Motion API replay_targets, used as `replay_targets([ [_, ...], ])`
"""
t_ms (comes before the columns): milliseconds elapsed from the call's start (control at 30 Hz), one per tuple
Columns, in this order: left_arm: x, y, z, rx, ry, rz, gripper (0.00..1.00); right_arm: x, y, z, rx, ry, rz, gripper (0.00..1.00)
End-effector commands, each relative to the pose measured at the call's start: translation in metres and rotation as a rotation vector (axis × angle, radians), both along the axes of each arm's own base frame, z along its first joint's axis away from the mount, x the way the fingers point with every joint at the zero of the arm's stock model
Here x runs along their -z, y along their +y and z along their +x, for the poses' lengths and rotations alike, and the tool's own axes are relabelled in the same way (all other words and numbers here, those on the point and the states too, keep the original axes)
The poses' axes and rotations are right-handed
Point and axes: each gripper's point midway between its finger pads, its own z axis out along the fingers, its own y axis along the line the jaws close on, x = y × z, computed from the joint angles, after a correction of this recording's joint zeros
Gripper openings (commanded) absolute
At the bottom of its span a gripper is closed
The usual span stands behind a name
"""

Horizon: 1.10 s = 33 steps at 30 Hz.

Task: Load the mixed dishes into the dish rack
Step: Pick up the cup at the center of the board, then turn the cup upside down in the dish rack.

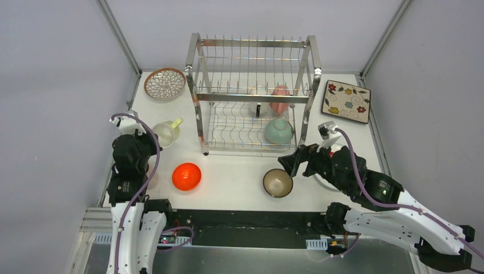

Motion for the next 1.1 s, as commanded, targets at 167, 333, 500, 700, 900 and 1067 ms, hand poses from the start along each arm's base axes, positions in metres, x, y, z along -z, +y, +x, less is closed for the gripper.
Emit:
replay_targets([
  [167,-0.07,-0.046,-0.024,0.263,-0.266,0.087,0.0,-0.025,-0.003,0.007,0.047,-0.018,0.015,1.0],
  [333,-0.067,-0.06,-0.031,0.334,-0.269,0.075,0.0,-0.011,0.014,0.005,0.025,0.058,0.019,1.0],
  [500,-0.074,-0.085,-0.037,0.478,-0.384,0.082,0.0,-0.009,0.023,0.002,0.019,0.105,0.065,1.0],
  [700,-0.08,-0.122,-0.047,0.707,-0.48,0.089,0.0,-0.012,0.036,-0.001,0.005,0.139,0.15,1.0],
  [900,-0.084,-0.154,-0.067,0.939,-0.548,0.126,0.0,-0.012,0.065,-0.01,-0.081,0.215,0.21,0.98],
  [1067,-0.091,-0.173,-0.084,1.099,-0.616,0.142,0.0,-0.021,0.098,-0.024,-0.193,0.295,0.31,0.96],
])
